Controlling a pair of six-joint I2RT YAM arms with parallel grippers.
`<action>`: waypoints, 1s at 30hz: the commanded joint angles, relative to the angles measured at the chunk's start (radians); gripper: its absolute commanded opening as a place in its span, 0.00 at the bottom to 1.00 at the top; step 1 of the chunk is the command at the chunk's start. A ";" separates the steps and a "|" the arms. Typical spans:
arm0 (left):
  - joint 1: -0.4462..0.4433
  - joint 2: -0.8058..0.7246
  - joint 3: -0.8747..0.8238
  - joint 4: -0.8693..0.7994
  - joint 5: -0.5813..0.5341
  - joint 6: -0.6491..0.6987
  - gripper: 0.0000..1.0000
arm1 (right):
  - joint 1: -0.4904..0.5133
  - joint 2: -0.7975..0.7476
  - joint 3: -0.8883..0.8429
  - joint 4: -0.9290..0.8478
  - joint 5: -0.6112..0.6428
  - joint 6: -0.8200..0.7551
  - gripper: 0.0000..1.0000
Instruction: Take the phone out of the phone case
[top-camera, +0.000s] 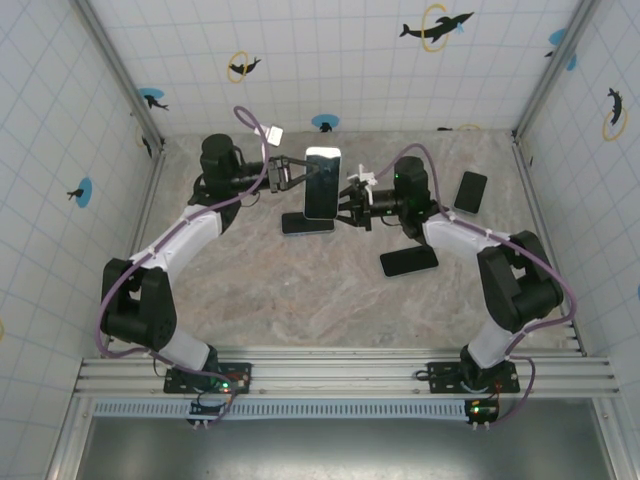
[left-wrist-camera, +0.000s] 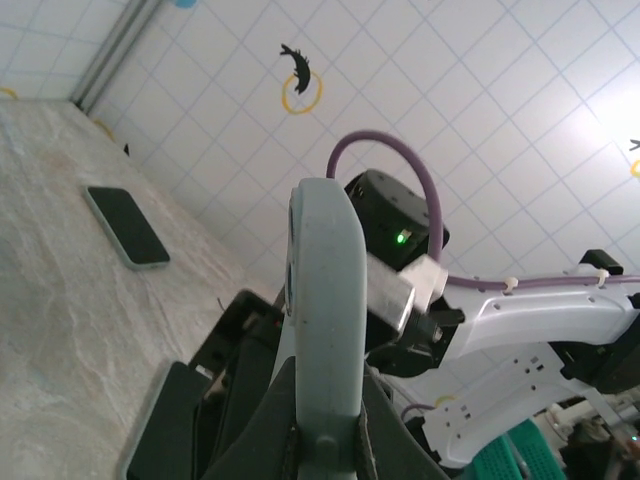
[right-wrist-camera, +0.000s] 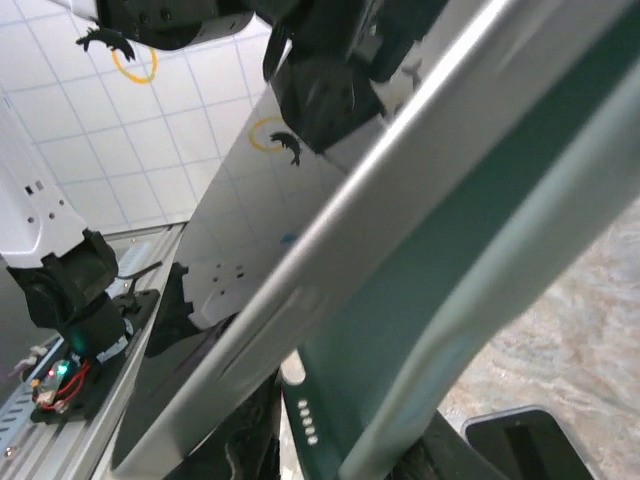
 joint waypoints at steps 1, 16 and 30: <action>-0.018 0.005 0.018 0.001 0.016 -0.010 0.00 | -0.003 -0.050 -0.003 0.120 -0.026 0.070 0.31; -0.022 -0.021 -0.208 0.463 -0.482 -0.531 0.00 | 0.021 0.023 -0.101 0.685 0.163 0.952 0.28; -0.044 -0.004 -0.346 0.650 -0.664 -0.742 0.00 | 0.162 -0.046 -0.249 0.638 0.720 1.338 0.27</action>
